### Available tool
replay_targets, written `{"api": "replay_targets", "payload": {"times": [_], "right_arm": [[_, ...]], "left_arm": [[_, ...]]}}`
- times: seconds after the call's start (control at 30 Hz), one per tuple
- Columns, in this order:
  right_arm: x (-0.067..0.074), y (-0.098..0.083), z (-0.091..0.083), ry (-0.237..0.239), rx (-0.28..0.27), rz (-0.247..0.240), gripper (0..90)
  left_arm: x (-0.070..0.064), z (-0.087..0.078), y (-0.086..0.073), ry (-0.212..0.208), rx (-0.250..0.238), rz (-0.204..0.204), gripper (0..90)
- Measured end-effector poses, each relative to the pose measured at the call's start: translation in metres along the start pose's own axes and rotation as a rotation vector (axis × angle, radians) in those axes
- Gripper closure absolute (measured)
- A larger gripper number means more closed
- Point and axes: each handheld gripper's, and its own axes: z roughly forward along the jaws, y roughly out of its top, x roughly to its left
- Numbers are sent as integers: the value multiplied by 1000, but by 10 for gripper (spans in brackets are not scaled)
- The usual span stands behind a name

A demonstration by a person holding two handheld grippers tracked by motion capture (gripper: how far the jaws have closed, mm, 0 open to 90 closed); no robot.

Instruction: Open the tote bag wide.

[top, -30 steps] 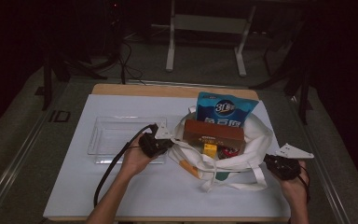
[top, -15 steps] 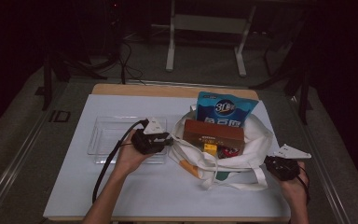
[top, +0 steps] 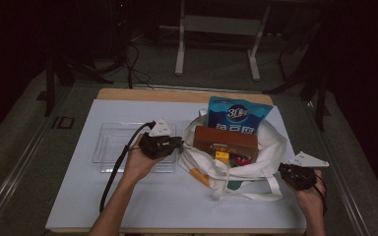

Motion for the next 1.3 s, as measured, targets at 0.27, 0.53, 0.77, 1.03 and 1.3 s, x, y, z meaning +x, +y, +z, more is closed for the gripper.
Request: {"api": "replay_targets", "payload": {"times": [0.27, 0.53, 0.77, 1.03, 1.3], "right_arm": [[1, -6, 10, 3, 24, 5, 900], [3, -13, 19, -4, 75, 0, 900], [2, -15, 19, 1, 71, 9, 897], [-3, -21, 6, 4, -11, 85, 785], [-4, -33, 10, -8, -4, 117, 724]], "left_arm": [[-14, 26, -4, 1, 114, 61, 829], [-18, 39, -6, -9, 146, 48, 825], [-15, 33, -7, -5, 139, 38, 799], [-6, 11, -6, -23, 51, 44, 708], [2, 3, -9, -21, 35, 31, 647]]}}
